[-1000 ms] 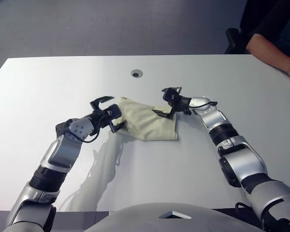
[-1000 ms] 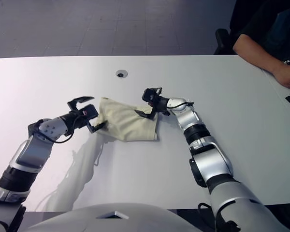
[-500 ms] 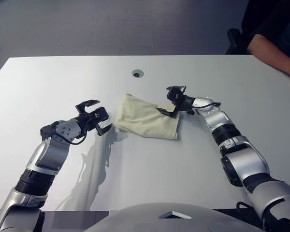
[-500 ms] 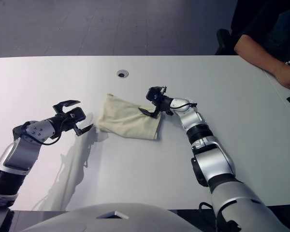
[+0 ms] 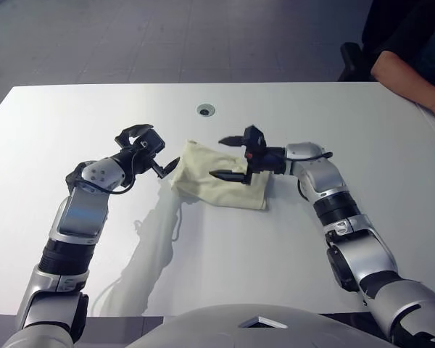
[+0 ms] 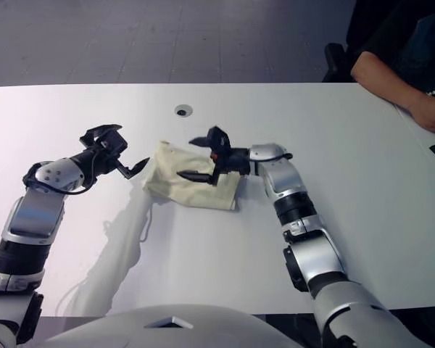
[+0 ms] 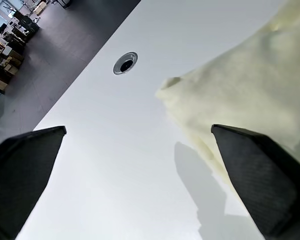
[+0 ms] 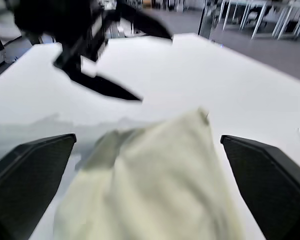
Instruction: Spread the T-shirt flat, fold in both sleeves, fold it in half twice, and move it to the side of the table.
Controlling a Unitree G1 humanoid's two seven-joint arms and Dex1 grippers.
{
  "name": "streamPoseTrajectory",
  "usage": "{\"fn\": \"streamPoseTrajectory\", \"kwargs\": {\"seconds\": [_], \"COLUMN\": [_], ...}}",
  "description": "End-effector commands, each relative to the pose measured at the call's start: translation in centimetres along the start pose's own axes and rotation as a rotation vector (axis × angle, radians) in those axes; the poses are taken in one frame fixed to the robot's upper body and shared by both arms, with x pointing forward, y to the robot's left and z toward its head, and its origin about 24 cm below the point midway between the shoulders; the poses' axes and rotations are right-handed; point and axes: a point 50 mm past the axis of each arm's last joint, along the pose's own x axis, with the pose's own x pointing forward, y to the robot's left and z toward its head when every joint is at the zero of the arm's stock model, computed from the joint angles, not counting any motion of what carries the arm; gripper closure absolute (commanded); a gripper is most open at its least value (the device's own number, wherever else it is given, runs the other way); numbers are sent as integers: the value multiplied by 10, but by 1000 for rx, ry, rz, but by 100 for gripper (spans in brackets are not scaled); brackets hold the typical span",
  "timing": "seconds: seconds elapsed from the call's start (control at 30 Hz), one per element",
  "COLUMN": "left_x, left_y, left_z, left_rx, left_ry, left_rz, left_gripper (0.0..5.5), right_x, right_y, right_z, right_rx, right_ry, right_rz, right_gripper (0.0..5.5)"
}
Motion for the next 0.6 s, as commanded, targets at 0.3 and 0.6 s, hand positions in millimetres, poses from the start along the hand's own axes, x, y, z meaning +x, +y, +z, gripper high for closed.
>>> {"fn": "streamPoseTrajectory", "kwargs": {"seconds": [0.3,0.6], "left_x": [4,-5], "left_y": [16,60], "left_z": [8,21], "left_rx": [34,40], "left_ry": [-18,-43], "left_rz": [54,264], "left_gripper": [10,10], "right_x": [-18,-76], "right_y": [6,23], "right_z": [-57,-143], "right_rx": [96,287], "right_ry": [194,426], "right_rz": [39,-255], "right_gripper": [12,12]}}
